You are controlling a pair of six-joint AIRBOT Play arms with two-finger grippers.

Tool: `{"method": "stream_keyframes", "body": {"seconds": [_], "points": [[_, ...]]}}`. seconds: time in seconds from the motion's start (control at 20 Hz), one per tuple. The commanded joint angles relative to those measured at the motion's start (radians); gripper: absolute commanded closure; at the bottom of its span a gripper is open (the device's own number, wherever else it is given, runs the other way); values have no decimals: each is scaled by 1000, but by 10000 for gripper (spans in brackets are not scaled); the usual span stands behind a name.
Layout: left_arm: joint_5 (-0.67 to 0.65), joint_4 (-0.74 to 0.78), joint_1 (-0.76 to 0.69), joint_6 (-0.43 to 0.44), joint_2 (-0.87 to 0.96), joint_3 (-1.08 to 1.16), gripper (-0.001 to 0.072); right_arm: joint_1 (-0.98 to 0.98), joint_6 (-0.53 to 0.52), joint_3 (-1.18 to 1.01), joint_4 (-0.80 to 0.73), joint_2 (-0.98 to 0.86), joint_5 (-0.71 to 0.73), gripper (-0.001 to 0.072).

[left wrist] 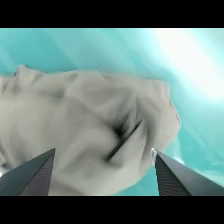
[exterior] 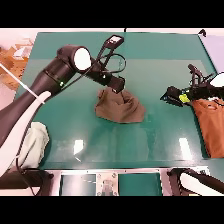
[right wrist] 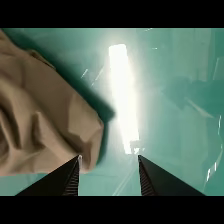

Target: Fold the shirts.

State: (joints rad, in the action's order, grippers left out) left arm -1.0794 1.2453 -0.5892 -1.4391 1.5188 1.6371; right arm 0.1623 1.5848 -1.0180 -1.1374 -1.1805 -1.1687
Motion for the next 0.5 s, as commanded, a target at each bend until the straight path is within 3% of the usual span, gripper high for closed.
{"method": "stream_keyframes", "body": {"seconds": [0.0, 0.25, 0.45], "points": [[-119, -42, 92, -18, 16, 17, 1, 29, 0, 0, 0, -8, 2, 284], [-182, -47, 303, -79, 17, -88, 2, 46, -1, 0, 3, -106, 2, 287], [-38, -110, 322, -75, 21, -347, 2, 0, -108, 0, 150, -255, 6, 287]]}}
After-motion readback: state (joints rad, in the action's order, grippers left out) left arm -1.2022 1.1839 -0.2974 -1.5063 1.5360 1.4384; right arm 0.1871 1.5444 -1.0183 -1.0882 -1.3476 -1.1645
